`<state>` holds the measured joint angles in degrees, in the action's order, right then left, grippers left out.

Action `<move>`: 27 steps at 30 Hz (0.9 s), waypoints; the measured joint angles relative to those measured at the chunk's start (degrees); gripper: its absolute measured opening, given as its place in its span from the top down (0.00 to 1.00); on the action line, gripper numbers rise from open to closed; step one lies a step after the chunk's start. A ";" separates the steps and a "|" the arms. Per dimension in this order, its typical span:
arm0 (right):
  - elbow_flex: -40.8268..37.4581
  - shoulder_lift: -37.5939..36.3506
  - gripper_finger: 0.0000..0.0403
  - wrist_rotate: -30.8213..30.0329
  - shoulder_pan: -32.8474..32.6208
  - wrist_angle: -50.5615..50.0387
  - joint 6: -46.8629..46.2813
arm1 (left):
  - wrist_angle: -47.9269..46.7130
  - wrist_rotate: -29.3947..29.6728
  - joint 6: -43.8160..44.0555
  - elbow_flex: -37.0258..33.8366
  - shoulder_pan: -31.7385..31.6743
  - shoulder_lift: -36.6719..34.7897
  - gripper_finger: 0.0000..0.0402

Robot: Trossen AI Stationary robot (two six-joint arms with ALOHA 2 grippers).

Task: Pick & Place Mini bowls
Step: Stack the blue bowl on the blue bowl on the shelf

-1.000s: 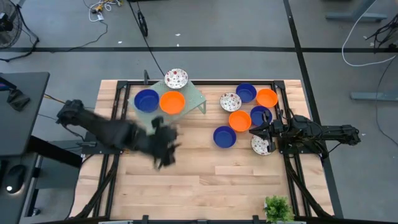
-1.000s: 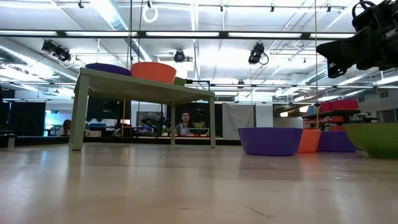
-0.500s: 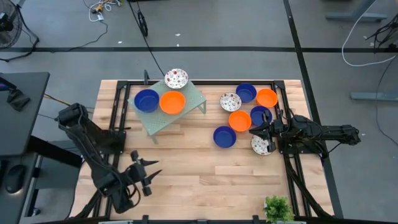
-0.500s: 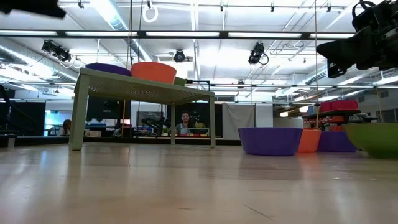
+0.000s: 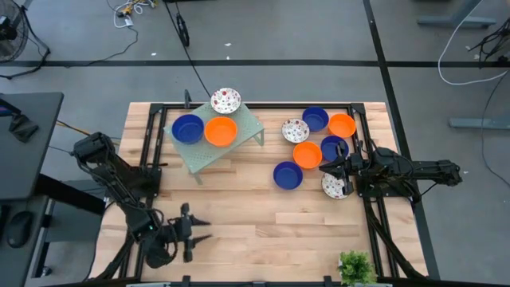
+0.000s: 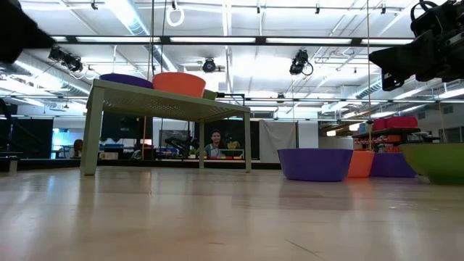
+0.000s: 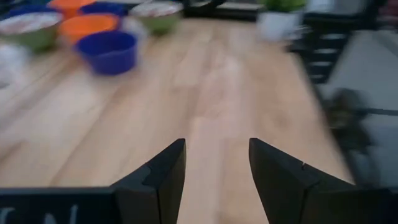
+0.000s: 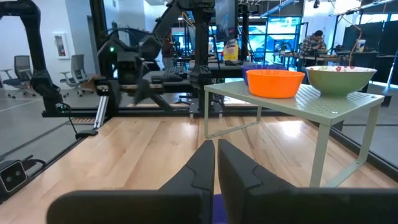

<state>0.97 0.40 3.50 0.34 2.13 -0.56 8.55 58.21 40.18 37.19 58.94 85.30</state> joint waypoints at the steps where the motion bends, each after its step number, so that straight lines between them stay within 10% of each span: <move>1: 0.00 0.00 0.94 -0.01 -0.01 0.00 0.00 | 4.02 -0.67 -3.06 -0.95 0.04 0.00 0.55; 16: 0.02 2.64 0.94 -1.12 -1.52 26.93 -16.79 | 40.44 -3.32 -13.75 -17.31 -2.10 0.00 0.55; 27: 5.92 31.84 0.94 -9.00 -3.96 34.87 -9.52 | 42.60 -3.04 -25.89 -14.36 -8.59 -0.01 0.55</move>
<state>6.89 32.24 -5.50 -3.62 37.00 -10.07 51.15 55.17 14.29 22.83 50.34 85.29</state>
